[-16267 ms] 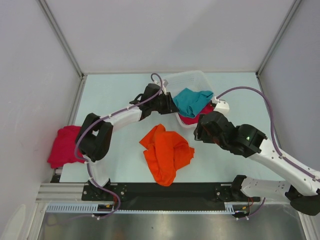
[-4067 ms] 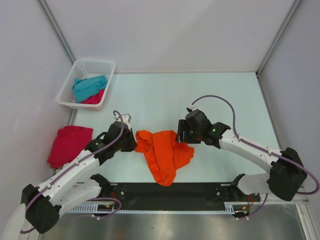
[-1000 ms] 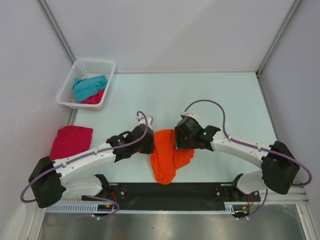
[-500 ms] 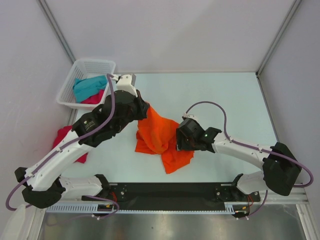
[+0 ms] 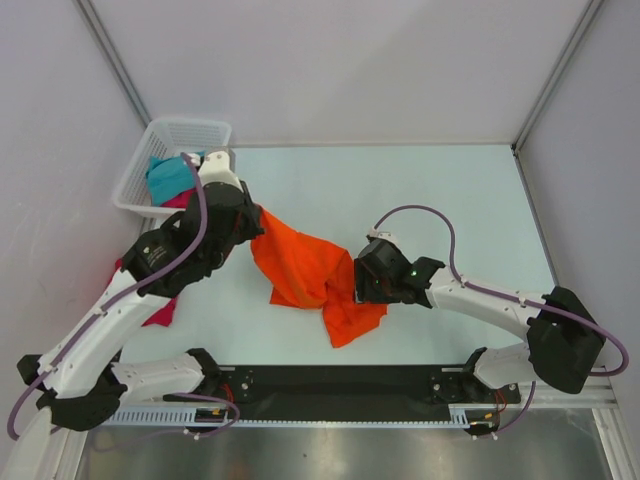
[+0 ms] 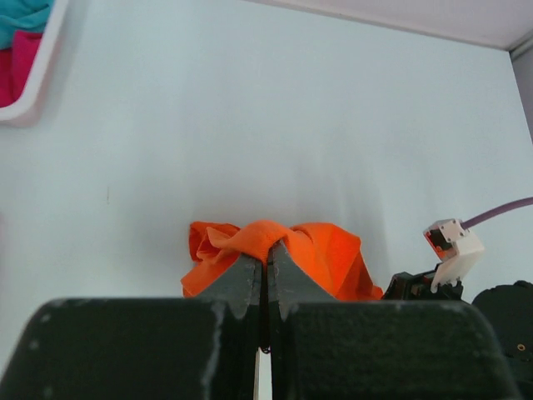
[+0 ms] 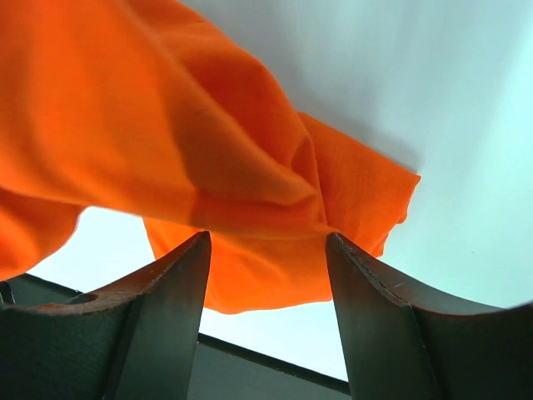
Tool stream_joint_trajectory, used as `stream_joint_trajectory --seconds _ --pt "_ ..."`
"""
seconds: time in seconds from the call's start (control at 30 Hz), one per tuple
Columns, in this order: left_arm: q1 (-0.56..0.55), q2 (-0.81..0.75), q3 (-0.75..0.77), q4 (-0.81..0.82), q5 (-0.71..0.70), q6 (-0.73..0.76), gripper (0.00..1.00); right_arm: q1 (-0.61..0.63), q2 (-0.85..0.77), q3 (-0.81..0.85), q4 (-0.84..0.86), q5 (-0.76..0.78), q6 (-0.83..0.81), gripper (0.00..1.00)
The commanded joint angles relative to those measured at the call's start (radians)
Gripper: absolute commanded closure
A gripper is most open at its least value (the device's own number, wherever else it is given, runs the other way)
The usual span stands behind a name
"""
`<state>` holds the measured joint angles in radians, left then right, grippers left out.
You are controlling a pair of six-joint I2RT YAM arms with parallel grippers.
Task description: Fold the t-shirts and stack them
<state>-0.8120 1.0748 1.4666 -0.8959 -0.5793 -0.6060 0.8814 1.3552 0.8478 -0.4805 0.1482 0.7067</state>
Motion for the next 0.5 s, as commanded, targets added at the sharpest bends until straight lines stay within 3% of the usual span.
stream_joint_trajectory --seconds 0.0,0.13,0.47 --pt "0.074 -0.071 0.058 -0.023 -0.073 -0.009 1.0 0.007 -0.01 -0.006 0.031 -0.002 0.019 0.37" --pt "0.158 -0.098 0.096 -0.028 -0.044 0.04 1.0 0.01 0.007 -0.016 0.051 -0.009 0.02 0.37" --pt "0.189 -0.096 0.095 -0.038 -0.028 0.057 1.0 0.033 0.071 -0.003 0.092 -0.024 0.028 0.4"
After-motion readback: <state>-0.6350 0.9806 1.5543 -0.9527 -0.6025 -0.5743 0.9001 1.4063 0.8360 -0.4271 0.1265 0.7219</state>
